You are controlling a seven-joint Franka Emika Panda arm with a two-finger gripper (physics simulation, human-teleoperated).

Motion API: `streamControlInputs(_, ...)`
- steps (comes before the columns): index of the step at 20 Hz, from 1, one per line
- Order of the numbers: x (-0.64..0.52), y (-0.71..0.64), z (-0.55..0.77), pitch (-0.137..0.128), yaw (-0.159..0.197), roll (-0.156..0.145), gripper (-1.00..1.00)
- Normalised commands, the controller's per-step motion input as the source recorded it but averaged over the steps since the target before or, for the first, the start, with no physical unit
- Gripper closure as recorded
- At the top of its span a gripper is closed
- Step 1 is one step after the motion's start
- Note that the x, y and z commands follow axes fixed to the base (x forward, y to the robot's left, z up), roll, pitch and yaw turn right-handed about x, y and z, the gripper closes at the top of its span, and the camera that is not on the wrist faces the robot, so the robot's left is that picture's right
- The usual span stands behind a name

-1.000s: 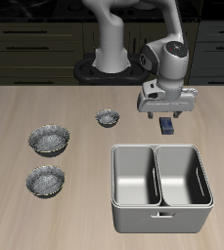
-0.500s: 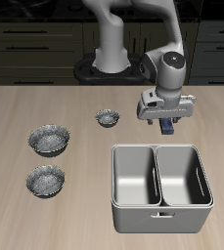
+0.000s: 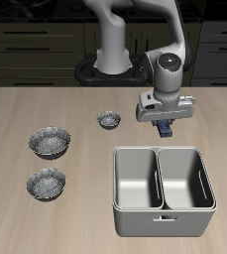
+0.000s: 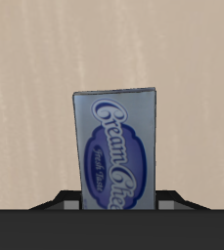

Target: Place the cream cheese in the middle-sized bowl

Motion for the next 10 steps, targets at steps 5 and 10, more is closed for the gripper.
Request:
streamControlInputs(5,0.1,-0.16,0.3,-0.048,-0.003,-0.004,1.0)
streamControlInputs(10,0.12,-0.19,0.32,-0.053,-0.001,-0.025,1.0)
